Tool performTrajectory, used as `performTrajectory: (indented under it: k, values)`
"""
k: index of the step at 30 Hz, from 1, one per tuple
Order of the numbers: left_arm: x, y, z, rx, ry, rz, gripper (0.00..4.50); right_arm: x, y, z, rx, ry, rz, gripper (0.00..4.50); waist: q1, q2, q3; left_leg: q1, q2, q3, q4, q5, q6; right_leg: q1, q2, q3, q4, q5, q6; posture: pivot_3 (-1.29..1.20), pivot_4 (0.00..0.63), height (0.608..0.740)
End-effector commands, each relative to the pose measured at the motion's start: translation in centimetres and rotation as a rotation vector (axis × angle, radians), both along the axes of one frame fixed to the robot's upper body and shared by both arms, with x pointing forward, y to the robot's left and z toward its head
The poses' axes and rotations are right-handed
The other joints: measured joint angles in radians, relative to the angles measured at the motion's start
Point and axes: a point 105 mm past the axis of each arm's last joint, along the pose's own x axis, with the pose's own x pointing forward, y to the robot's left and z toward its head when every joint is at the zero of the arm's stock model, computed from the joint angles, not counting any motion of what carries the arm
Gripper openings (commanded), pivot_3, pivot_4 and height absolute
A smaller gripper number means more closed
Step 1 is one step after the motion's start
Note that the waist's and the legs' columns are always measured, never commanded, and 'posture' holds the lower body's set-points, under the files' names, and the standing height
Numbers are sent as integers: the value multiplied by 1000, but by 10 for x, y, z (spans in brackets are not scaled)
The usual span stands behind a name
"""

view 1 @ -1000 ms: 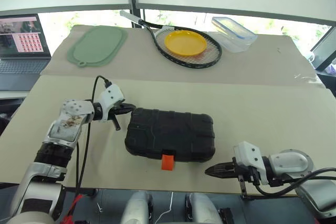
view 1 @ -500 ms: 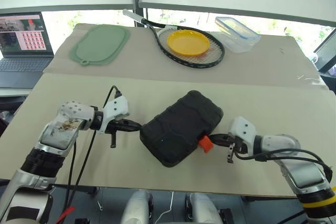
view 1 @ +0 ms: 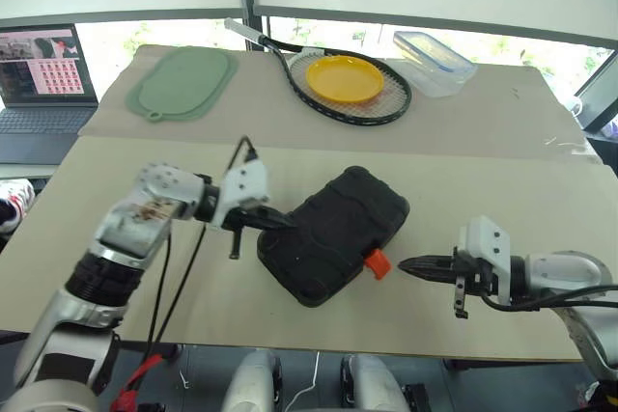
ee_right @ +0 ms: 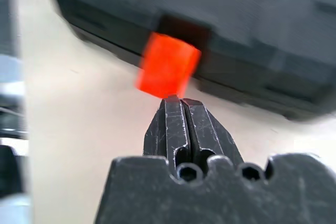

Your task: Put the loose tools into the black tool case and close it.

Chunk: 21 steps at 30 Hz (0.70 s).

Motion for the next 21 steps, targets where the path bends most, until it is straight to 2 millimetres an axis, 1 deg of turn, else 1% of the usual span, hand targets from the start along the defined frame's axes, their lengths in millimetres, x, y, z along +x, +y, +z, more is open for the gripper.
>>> performTrajectory:
  k: [1, 5, 9, 12, 16, 21]
  values:
    - [6, 2, -33, 123, -40, -6, 50, -1, 16, 2, 8, -12, 41, 0, 1, 0, -2, 1, -1, 0, 0, 0, 0, 1, 0, 0, 0, 0, 0, 0, 150, 738]
    - [6, 2, -35, 115, -47, -16, 50, 8, 23, -7, 3, -4, 16, 0, 1, 1, -2, 7, -1, 0, 0, 0, 0, 7, -1, 0, -1, 0, 0, 0, 150, 738]
    - [6, 1, -29, 79, -40, -10, 50, 14, 27, -19, -3, 9, -9, 0, 1, 1, -3, 14, 0, -1, -1, 0, 1, 14, -1, 0, -1, -1, 0, 0, 150, 738]
    - [5, 1, -27, 76, -46, -15, 50, 21, 27, -26, -5, 13, -38, 0, -4, 0, -3, 15, 0, -1, -2, -1, 1, 14, -1, 0, -1, -1, 0, 0, 150, 738]
    - [7, -3, -21, 64, -58, -13, 50, 21, 28, -34, -16, 21, -44, 0, -3, 1, -3, 15, 0, -1, -2, -1, 1, 14, -1, 0, -1, -1, 0, 0, 150, 738]
    - [8, -3, -19, 61, -60, -11, 50, 21, 28, -38, -19, 26, -51, 0, -3, 1, -3, 14, 0, -1, -2, -1, 1, 14, -1, 0, -1, -1, 0, 0, 150, 738]
